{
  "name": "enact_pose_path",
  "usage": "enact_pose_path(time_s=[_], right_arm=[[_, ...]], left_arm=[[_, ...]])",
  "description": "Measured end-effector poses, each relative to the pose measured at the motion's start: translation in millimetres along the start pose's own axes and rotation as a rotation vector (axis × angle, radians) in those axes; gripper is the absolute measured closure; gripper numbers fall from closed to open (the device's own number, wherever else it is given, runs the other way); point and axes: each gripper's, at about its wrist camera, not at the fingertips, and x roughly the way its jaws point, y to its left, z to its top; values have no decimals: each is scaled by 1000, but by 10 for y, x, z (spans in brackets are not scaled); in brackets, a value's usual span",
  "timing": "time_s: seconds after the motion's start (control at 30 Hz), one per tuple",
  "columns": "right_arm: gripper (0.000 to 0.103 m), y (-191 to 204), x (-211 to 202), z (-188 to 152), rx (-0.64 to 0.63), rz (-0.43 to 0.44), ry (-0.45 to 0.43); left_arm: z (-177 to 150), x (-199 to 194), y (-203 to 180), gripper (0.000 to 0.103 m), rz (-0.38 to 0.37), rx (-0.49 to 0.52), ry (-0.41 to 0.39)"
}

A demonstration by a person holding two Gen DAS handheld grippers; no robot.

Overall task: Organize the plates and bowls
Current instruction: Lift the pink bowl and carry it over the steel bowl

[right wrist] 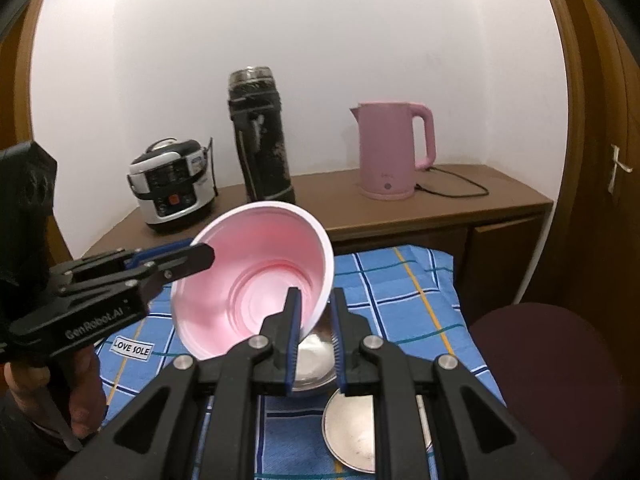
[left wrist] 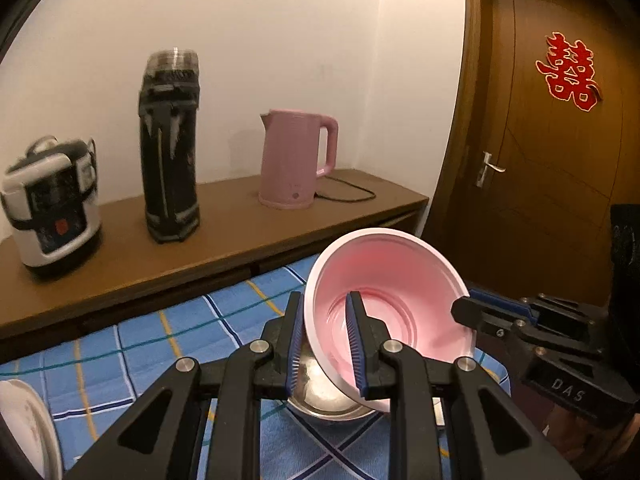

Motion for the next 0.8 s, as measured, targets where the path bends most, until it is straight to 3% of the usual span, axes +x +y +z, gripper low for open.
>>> enact_pose_path(time_s=[0.27,0.8], right_arm=[[89,37,96,13,-18,-27,3],[89,153,329,-17,-10,-69,45]], left_arm=[[-79,195,173,80,-77,-39,-4],[-152,203,421,80,-139,-98,-19]])
